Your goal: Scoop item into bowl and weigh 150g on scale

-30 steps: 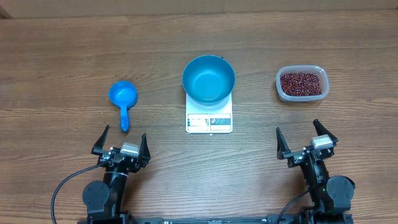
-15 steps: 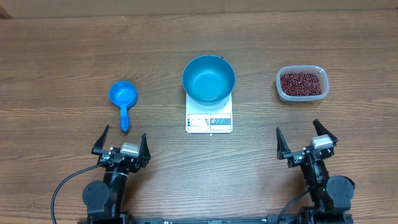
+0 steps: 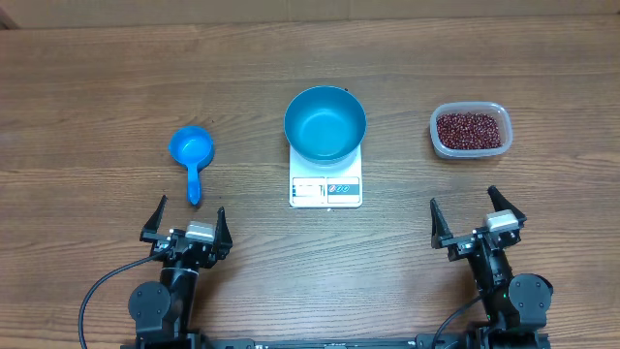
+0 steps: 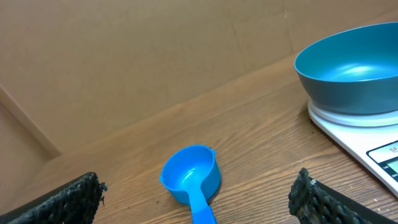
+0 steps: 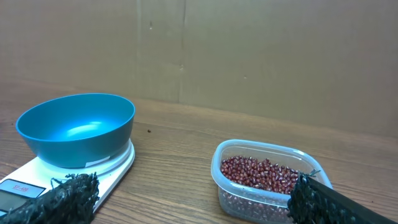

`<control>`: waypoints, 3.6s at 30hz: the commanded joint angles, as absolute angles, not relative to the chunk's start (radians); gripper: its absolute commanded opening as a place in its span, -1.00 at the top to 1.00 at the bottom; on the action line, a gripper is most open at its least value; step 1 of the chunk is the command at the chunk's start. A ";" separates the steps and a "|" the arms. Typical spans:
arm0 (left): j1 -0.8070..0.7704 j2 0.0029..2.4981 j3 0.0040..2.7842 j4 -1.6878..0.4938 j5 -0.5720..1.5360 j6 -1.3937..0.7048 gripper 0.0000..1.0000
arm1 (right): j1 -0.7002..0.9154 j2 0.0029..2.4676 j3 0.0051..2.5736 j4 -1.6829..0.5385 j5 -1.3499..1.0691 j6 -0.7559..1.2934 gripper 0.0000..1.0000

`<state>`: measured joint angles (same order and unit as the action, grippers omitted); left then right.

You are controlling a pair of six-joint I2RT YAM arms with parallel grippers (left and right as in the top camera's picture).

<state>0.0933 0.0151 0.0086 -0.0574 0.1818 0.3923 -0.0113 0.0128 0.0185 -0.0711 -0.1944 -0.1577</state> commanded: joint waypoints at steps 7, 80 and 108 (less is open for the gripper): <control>0.091 0.006 0.005 -0.052 0.238 0.356 -0.99 | -0.005 0.003 0.008 -0.066 -0.184 -0.154 -1.00; 0.091 0.876 0.922 -0.561 0.419 -0.020 -0.99 | -0.005 0.003 0.008 -0.066 -0.184 -0.154 -1.00; 0.123 1.730 1.428 -0.899 -0.085 -0.354 -0.25 | -0.005 0.003 0.008 -0.066 -0.184 -0.154 -1.00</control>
